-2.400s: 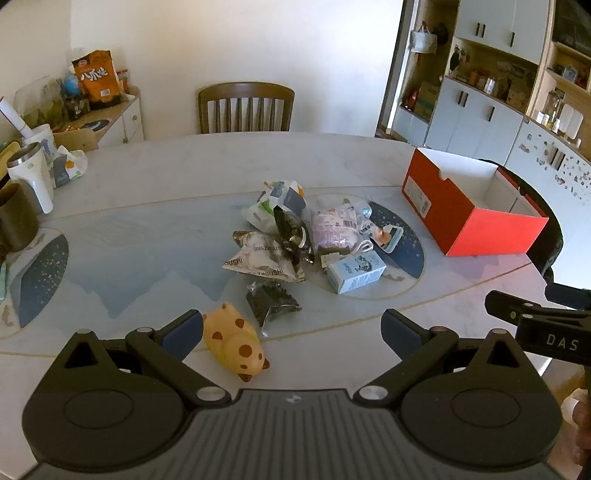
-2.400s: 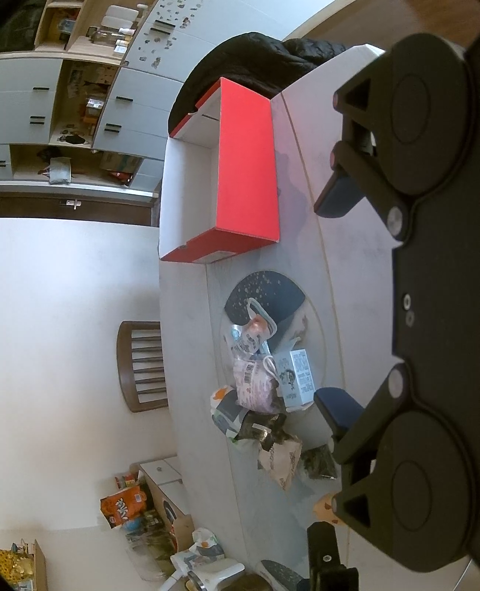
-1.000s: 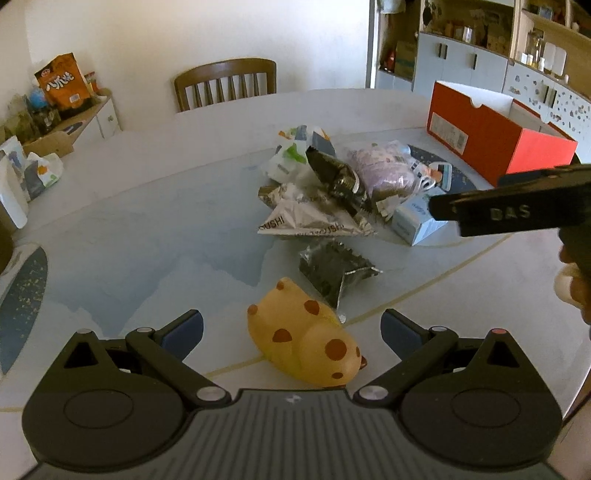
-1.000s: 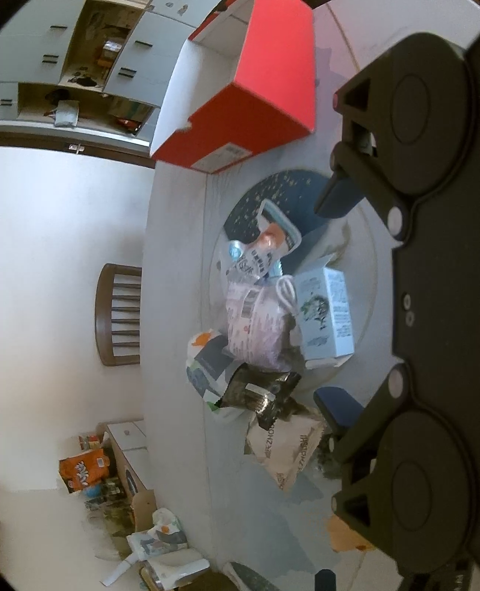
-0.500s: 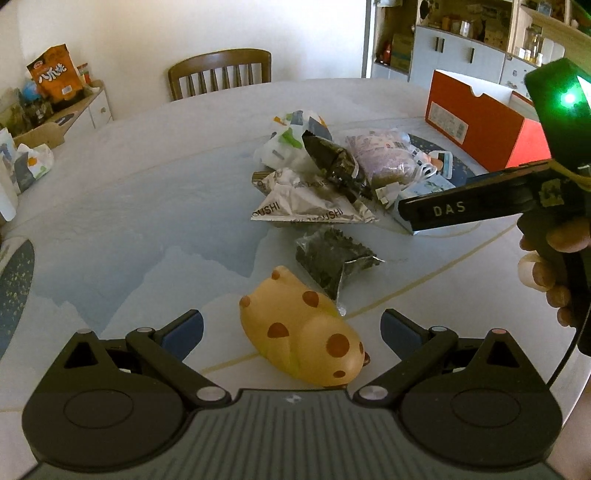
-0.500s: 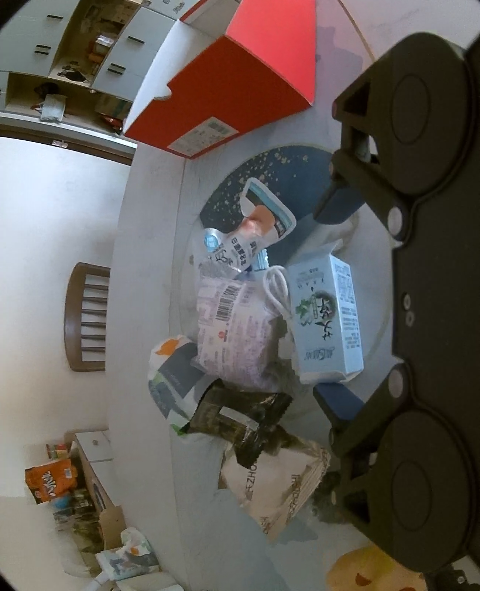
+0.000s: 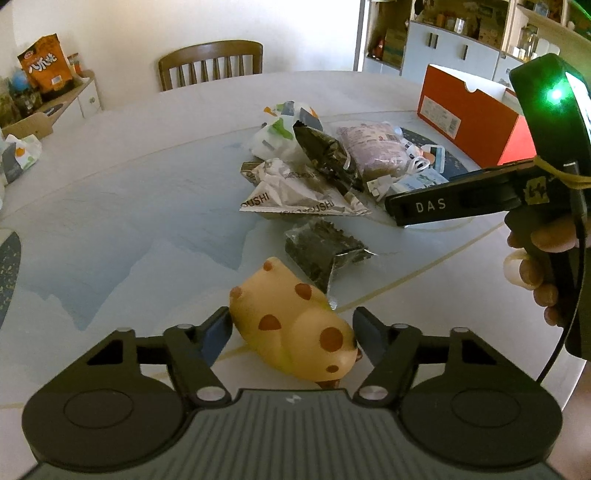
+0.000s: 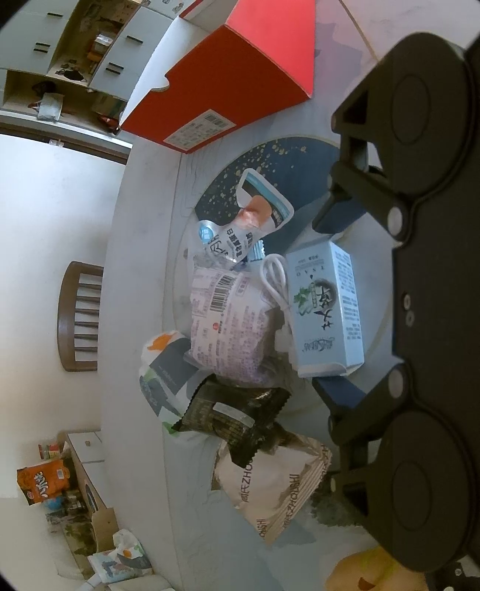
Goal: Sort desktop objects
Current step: 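Lift the yellow toy with the left gripper while the right gripper grasps the white-blue milk carton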
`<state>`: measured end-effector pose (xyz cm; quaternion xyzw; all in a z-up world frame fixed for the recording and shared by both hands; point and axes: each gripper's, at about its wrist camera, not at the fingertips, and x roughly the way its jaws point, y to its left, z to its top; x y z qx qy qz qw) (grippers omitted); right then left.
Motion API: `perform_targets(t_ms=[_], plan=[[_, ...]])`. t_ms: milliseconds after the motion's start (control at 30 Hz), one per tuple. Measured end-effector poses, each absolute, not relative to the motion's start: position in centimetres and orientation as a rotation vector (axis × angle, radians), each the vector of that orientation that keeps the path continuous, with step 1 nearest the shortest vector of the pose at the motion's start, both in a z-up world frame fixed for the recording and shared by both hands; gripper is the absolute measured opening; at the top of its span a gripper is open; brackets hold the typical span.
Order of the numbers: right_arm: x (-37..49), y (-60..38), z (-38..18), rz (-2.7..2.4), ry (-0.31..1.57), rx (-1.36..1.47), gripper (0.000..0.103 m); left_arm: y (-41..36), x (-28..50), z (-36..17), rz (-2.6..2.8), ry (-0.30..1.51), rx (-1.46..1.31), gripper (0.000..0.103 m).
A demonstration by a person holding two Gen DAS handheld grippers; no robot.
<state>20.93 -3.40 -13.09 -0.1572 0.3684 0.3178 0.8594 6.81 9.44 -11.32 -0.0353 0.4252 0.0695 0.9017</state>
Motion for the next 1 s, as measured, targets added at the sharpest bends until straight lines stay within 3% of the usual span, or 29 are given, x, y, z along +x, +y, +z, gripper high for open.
perform_targets(t_ms=[167, 233, 1000], plan=[[21.0, -3.4, -13.0, 0.671, 0.779, -0.325, 0.078, 9.6, 6.8, -11.2, 0.146, 0.878, -0.085, 0.067], [20.9, -3.3, -13.0, 0.672, 0.777, -0.331, 0.073, 9.6, 6.8, -11.2, 0.144, 0.876, -0.085, 0.066], [19.4, -8.1, -9.0, 0.604, 0.794, -0.281, 0.071, 9.4, 7.8, -7.2, 0.079, 0.827, -0.072, 0.062]])
